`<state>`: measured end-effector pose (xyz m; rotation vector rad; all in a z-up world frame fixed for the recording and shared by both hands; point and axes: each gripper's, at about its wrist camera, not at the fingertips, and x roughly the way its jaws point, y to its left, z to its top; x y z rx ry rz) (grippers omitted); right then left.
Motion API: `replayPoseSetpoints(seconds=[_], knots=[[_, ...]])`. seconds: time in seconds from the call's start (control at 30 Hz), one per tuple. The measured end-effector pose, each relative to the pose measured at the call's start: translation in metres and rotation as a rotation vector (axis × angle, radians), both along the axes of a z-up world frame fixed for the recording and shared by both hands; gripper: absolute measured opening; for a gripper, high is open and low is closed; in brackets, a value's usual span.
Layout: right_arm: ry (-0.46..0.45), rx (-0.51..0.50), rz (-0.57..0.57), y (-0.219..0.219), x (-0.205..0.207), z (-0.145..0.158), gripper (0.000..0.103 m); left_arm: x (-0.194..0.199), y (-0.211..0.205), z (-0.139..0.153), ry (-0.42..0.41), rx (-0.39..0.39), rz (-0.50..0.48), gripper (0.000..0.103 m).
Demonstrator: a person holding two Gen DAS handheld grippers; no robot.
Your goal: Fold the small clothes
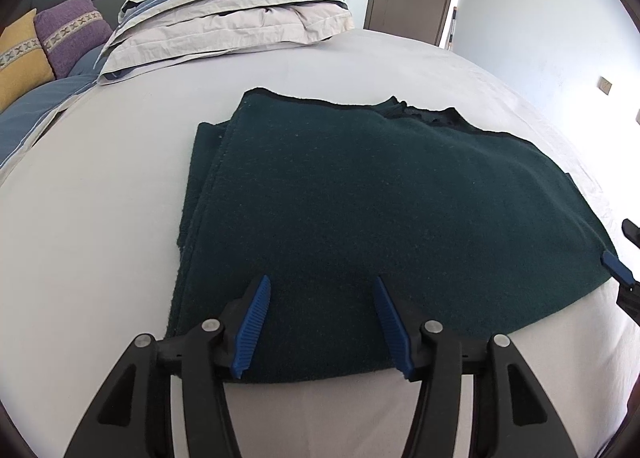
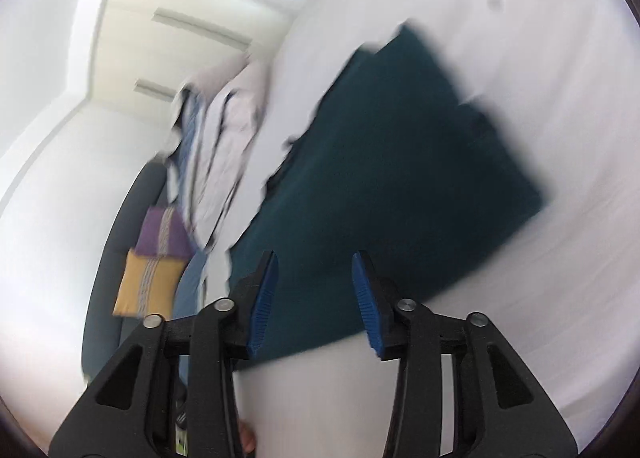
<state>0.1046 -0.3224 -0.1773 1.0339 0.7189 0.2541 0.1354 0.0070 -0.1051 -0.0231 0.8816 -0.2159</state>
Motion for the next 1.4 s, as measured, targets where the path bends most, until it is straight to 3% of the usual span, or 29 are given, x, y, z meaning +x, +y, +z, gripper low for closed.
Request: replayPoseSetpoints(seconds=[0.13,0.2,0.27,0.5,0.63,0.8,1.0,1.13,1.23,1.4], knots=[[0.034,-0.026,0.113,0.047,0.020,-0.008,0.048,0.002,0.011,-0.002,0.013,-0.019,0.008,0.058],[0.083,-0.017,0.094,0.042,0.020,-0.025,0.048,0.001,0.016,-0.003,0.013,-0.031,0.003,0.058],[0.073,0.017,0.061,0.042,0.011,-0.033,0.044,0.000,0.023,-0.004,0.012,-0.059,0.000,0.057],[0.051,0.013,-0.201,-0.052,-0.042,-0.035,0.044,-0.003,0.031,-0.006,-0.004,-0.118,0.000,0.058],[0.054,-0.011,-0.293,-0.106,-0.076,-0.023,0.045,-0.003,0.038,-0.006,-0.003,-0.172,0.006,0.057],[0.081,-0.164,-0.350,-0.120,-0.090,0.001,0.048,-0.003,0.036,-0.008,0.000,-0.171,0.004,0.058],[0.118,-0.431,-0.264,-0.098,-0.054,0.027,0.048,-0.003,0.035,-0.010,-0.011,-0.165,0.000,0.060],[0.119,-0.601,-0.189,-0.072,-0.033,0.038,0.041,-0.003,0.035,-0.010,-0.011,-0.172,-0.002,0.061],[0.146,-0.674,-0.161,-0.059,-0.018,0.039,0.041,-0.004,0.035,-0.010,-0.011,-0.175,-0.004,0.062],[0.207,-0.762,-0.130,-0.053,-0.009,0.027,0.018,-0.004,0.035,-0.010,-0.011,-0.176,-0.003,0.062]])
